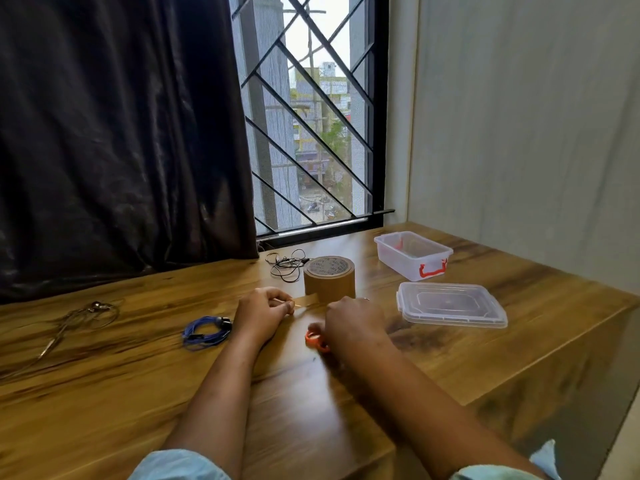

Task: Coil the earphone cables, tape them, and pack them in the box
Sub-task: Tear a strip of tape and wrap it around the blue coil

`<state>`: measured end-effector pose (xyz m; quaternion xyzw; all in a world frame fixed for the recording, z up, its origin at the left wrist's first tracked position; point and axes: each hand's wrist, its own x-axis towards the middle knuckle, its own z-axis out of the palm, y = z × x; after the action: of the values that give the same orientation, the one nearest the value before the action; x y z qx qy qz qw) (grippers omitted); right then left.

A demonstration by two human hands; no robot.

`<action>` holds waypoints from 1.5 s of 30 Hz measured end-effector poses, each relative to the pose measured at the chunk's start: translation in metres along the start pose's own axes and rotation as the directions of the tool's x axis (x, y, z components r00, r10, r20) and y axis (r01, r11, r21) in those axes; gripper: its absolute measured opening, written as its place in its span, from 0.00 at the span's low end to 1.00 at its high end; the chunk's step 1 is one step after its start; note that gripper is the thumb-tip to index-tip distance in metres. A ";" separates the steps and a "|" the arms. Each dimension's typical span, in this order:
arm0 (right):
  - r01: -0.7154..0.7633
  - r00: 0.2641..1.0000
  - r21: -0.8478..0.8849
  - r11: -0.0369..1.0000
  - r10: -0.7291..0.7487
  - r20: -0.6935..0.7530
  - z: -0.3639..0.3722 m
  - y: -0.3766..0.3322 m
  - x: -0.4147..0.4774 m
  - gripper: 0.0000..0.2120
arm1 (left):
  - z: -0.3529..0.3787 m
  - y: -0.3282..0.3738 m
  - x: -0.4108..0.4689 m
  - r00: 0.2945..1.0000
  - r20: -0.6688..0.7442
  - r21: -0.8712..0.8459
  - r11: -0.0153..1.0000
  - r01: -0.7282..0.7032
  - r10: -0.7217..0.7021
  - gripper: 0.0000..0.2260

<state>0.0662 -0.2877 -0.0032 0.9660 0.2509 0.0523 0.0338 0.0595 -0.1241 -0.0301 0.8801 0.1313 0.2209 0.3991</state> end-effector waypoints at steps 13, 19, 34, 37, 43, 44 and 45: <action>0.008 0.999 0.230 0.973 0.001 -0.038 -0.011 0.025 -0.018 0.13 | -0.001 0.004 -0.003 1.000 0.001 0.037 0.999 -0.023 0.023 0.04; 0.040 0.997 0.017 0.999 -0.039 -0.061 -0.014 0.011 -0.020 0.10 | 0.000 0.004 -0.002 1.000 0.006 0.049 0.998 -0.031 0.030 0.06; 0.220 0.974 -0.055 0.974 -0.222 -0.041 -0.039 0.048 0.029 0.12 | -0.002 0.002 -0.001 0.999 0.018 -0.001 0.999 -0.040 0.040 0.06; 0.252 0.965 -0.062 0.966 -0.255 -0.060 -0.048 0.044 0.041 0.13 | -0.002 0.002 0.000 0.999 0.018 0.000 0.999 -0.038 0.038 0.06; 0.278 0.958 -0.180 0.943 -0.285 -0.011 -0.072 0.026 0.057 0.13 | -0.001 0.001 0.000 0.999 0.003 -0.005 0.999 -0.032 0.032 0.04; 0.277 0.960 -0.211 0.937 -0.279 0.021 -0.074 0.024 0.059 0.16 | -0.001 0.001 0.000 1.000 -0.001 -0.001 1.000 -0.031 0.031 0.04; 0.275 0.961 -0.241 0.931 -0.271 0.051 -0.075 0.022 0.061 0.20 | 0.000 0.001 0.000 1.000 -0.005 0.005 1.000 -0.030 0.030 0.04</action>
<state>0.1212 -0.2745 0.0785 0.9105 0.3739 0.0698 0.1623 0.0594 -0.1246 -0.0288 0.8825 0.1195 0.2290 0.3931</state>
